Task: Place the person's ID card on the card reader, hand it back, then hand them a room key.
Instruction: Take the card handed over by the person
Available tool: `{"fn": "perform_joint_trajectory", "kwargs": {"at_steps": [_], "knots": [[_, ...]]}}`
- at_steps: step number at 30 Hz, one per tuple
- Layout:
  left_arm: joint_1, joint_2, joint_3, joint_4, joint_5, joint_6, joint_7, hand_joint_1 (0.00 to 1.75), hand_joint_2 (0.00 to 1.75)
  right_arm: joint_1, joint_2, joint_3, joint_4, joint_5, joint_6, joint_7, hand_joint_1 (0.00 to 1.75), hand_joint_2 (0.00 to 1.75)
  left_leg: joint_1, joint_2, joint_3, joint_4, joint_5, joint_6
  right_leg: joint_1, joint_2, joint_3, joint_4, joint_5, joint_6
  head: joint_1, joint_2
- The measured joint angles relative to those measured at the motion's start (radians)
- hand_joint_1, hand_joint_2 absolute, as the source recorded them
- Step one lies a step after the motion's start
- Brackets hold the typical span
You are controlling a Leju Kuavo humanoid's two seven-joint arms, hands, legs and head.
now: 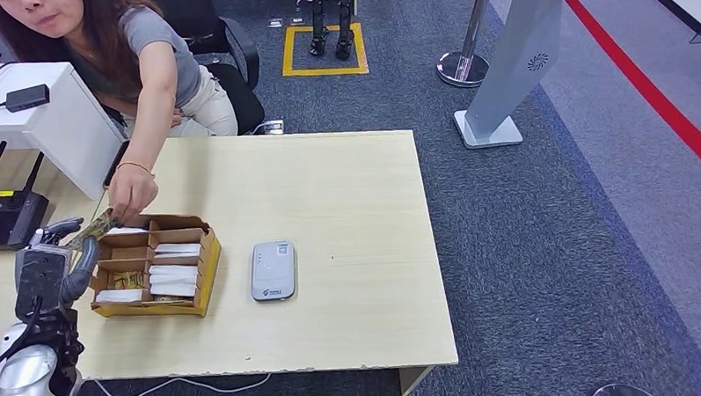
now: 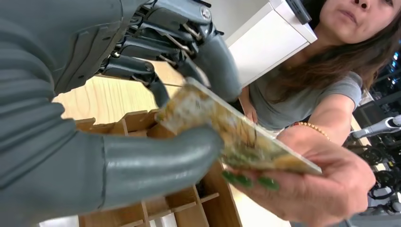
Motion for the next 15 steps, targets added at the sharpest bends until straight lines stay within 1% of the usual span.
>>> {"fn": "perform_joint_trajectory", "kwargs": {"at_steps": [15], "knots": [[0.000,0.000,0.000,0.010,-0.004,0.016,-0.003,1.75,1.75,0.000,0.000,0.006,0.000,0.001,-0.010,-0.005,0.00,0.00,0.000,0.000,0.000,0.000,0.000,0.000,0.000,0.000,0.000,0.000,0.000,0.000,0.000,0.000]]}}
